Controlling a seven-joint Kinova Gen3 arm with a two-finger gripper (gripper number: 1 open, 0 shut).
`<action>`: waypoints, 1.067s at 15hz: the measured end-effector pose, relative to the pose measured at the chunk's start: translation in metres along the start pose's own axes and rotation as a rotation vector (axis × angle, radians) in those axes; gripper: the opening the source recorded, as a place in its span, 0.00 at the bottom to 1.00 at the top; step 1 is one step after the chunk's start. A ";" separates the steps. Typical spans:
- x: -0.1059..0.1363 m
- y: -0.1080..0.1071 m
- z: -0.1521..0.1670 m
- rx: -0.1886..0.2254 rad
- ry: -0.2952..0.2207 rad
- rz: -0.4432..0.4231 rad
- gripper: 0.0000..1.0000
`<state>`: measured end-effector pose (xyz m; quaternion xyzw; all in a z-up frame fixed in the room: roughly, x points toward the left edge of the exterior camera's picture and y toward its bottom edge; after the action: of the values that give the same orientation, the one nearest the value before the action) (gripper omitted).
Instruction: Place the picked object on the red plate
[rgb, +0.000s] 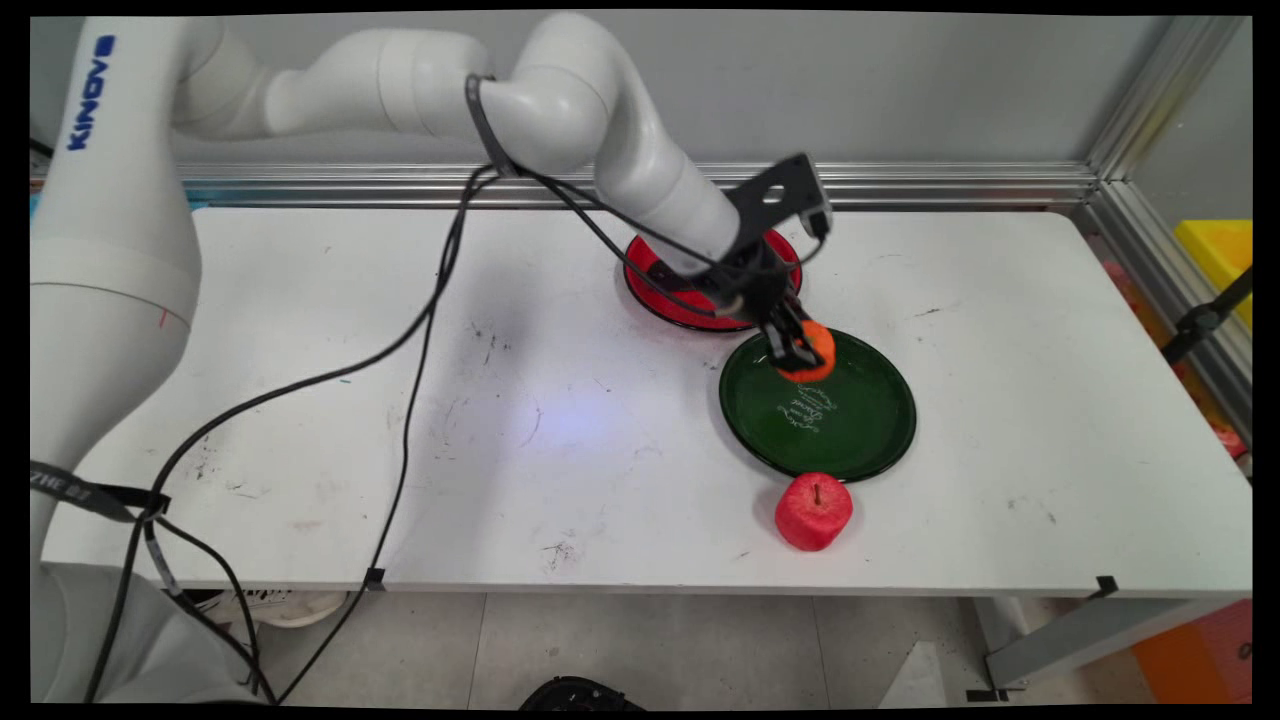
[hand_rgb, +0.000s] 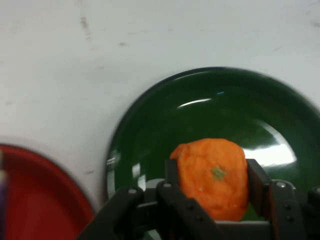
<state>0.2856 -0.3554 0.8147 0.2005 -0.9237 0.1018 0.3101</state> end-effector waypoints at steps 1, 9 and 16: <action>-0.002 -0.008 -0.004 0.007 -0.001 0.004 0.00; -0.021 -0.072 -0.022 0.054 0.005 0.033 0.00; -0.042 -0.112 -0.012 0.064 0.003 0.035 0.00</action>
<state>0.3713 -0.4395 0.8051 0.1940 -0.9230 0.1367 0.3030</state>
